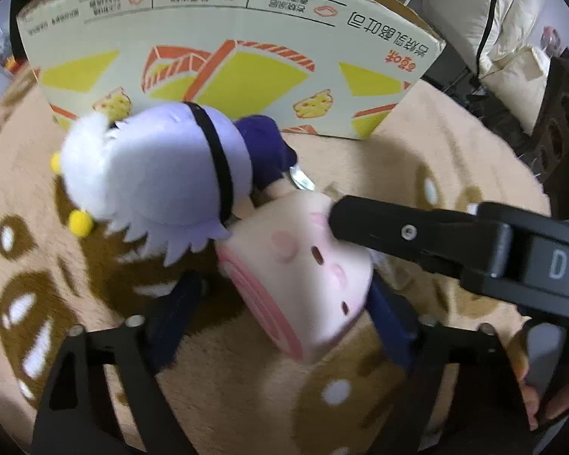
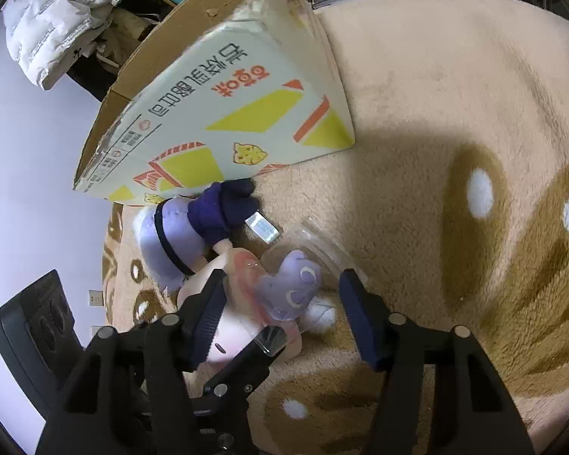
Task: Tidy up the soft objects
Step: 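Lower left tool onto pink pig plush while right tool grasps clear bag, then lift pink pig with left tool while right tool carries clear bag toward box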
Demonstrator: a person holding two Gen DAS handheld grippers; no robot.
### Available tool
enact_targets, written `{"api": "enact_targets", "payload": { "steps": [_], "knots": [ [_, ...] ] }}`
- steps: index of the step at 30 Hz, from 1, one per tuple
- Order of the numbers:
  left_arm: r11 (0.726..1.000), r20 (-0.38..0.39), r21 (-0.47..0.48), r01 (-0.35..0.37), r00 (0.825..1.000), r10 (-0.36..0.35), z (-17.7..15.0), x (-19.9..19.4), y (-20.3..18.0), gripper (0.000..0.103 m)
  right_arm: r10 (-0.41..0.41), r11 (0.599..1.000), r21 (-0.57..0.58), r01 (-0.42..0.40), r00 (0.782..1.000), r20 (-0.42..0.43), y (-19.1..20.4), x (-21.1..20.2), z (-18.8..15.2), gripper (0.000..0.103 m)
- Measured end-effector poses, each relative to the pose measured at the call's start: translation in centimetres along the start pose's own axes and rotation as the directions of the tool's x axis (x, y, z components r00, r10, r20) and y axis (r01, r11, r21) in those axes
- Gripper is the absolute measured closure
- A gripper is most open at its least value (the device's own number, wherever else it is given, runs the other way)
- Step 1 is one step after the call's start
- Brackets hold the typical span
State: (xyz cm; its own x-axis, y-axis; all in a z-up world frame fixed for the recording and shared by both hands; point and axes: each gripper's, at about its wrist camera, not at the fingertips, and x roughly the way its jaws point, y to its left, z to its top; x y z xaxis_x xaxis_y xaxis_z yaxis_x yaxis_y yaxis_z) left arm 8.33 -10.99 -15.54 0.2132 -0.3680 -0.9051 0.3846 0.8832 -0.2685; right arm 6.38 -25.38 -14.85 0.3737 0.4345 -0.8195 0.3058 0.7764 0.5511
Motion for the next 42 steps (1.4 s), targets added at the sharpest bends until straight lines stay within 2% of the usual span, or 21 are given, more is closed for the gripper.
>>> {"api": "enact_targets", "payload": {
  "steps": [3, 6, 14, 20, 25, 26, 29, 30, 34, 37, 42],
  "knots": [
    [1.000, 0.004, 0.004, 0.013, 1.000, -0.013, -0.1, -0.1, -0.1, 0.041, 0.009, 1.000, 0.013, -0.009, 1.000, -0.006, -0.1, 0.2, 0.0, 0.040],
    [1.000, 0.011, 0.027, 0.008, 1.000, -0.008, -0.3, -0.4, -0.4, 0.048, 0.007, 1.000, 0.018, -0.007, 1.000, -0.009, -0.1, 0.0, 0.0, 0.040],
    [0.999, 0.008, 0.034, -0.001, 1.000, 0.001, -0.5, -0.6, -0.6, 0.049, -0.003, 1.000, 0.012, 0.003, 1.000, -0.010, 0.0, -0.2, -0.2, 0.040],
    [1.000, -0.009, -0.003, 0.025, 1.000, -0.025, -0.4, -0.8, 0.1, 0.050, -0.030, 0.999, -0.019, 0.030, 1.000, -0.002, 0.1, -0.8, 0.2, 0.040],
    [1.000, -0.002, 0.004, 0.018, 1.000, -0.018, -0.6, -1.3, 0.2, 0.055, -0.052, 0.998, -0.033, 0.052, 0.999, 0.013, 0.2, -1.5, 0.3, 0.041],
    [1.000, 0.000, 0.011, 0.014, 1.000, -0.014, -0.7, -1.3, 0.2, 0.058, -0.058, 0.997, -0.043, 0.059, 0.998, 0.018, 0.3, -1.7, 0.3, 0.043],
    [1.000, -0.009, 0.014, 0.019, 1.000, -0.019, -0.8, -1.6, 0.0, 0.066, -0.064, 0.994, -0.084, 0.067, 0.997, 0.036, 0.9, -2.4, 0.3, 0.062],
    [1.000, -0.010, 0.003, 0.024, 1.000, -0.024, -0.8, -1.7, 0.2, 0.069, -0.073, 0.992, -0.100, 0.077, 0.996, 0.043, 1.2, -2.6, 0.3, 0.064],
    [0.999, -0.006, -0.027, 0.037, 0.999, -0.037, -0.7, -1.9, 0.4, 0.073, -0.093, 0.982, -0.157, 0.102, 0.993, 0.066, 2.1, -3.3, 0.3, 0.085],
    [1.000, 0.017, -0.006, 0.007, 1.000, -0.007, -0.9, -2.4, 0.1, 0.074, -0.112, 0.971, -0.202, 0.127, 0.990, 0.081, 2.8, -3.7, 0.2, 0.097],
    [0.999, 0.055, 0.021, -0.038, 0.998, 0.036, -1.2, -3.3, -0.4, 0.074, -0.161, 0.952, -0.239, 0.191, 0.977, 0.139, 3.2, -4.5, 0.0, 0.102]
  ]
}}
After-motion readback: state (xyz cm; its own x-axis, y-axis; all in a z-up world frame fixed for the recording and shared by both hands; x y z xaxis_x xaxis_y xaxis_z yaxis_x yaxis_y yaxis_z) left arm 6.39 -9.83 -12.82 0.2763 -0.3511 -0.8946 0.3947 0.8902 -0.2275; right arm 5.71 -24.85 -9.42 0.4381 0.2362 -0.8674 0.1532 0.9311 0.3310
